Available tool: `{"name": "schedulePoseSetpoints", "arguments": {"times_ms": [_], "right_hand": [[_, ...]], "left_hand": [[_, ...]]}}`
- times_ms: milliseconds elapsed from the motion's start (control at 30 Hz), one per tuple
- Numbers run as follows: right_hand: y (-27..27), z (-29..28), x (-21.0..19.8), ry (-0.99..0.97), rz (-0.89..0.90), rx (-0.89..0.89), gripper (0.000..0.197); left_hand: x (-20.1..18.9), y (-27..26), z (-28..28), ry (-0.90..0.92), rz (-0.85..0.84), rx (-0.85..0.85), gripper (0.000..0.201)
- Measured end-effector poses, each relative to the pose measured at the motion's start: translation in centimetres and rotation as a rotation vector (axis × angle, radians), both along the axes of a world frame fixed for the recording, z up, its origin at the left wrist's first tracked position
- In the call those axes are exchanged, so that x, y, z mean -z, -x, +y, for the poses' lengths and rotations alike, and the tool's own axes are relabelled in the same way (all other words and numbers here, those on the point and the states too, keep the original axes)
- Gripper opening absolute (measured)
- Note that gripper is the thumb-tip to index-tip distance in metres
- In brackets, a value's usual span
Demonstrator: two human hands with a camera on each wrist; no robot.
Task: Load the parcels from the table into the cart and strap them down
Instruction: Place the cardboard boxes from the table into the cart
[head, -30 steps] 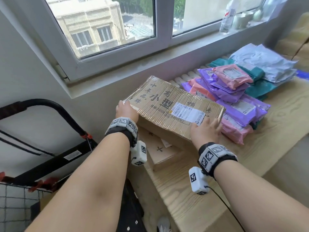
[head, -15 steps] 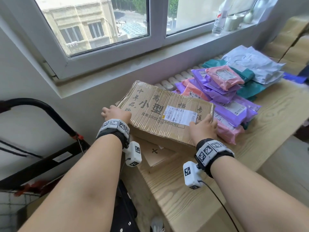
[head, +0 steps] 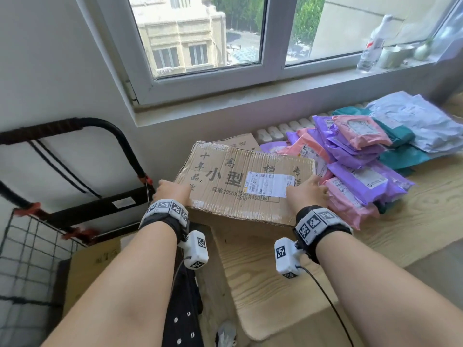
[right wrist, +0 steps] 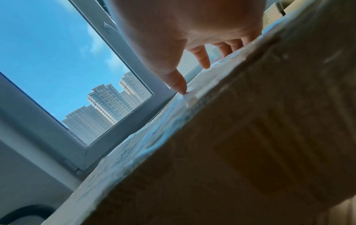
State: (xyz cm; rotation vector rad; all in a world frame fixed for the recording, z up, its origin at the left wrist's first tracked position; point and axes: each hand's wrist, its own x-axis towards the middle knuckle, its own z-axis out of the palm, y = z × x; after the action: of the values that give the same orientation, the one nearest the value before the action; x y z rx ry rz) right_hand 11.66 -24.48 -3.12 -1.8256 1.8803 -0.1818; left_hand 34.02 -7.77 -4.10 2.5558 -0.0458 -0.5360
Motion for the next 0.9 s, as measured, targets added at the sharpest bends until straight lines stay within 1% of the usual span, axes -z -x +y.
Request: {"name": "schedulePoseSetpoints", "arguments": {"times_ms": [133, 333, 400, 500, 633, 767, 833, 900], "right_hand": [[-0.4, 1.3, -0.9, 0.022, -0.048, -0.08, 0.063], [-2.8, 5.0, -2.0, 0.037, -0.098, -0.245, 0.062], [-3.8, 6.5, -2.2, 0.052, -0.123, -0.301, 0.062], [-5.8, 9.2, -2.6, 0.057, -0.146, -0.384, 0.06], [-9.0, 13.1, -3.0, 0.061, -0.14, -0.49, 0.06], [-12.5, 17.4, -2.5, 0.053, -0.107, -0.572, 0.06], [-14.1, 19.7, -1.9, 0.053, -0.105, -0.594, 0.056], [-16.0, 22.5, -1.0, 0.041, -0.094, -0.603, 0.057]], "left_hand": [[-0.6, 1.6, 3.9, 0.016, -0.031, -0.085, 0.066], [-1.3, 2.8, 10.8, -0.032, -0.076, -0.181, 0.067], [-1.4, 3.0, 13.2, -0.044, -0.061, -0.21, 0.072], [-1.4, 2.6, 17.0, 0.009, -0.03, -0.291, 0.075], [-1.8, 1.9, 22.1, 0.079, -0.002, -0.352, 0.046], [-1.3, 0.8, 27.0, 0.061, 0.048, -0.383, 0.041], [-0.6, 0.0, 29.7, 0.043, 0.075, -0.403, 0.039], [0.1, -1.1, 32.7, 0.023, 0.094, -0.409, 0.035]]}}
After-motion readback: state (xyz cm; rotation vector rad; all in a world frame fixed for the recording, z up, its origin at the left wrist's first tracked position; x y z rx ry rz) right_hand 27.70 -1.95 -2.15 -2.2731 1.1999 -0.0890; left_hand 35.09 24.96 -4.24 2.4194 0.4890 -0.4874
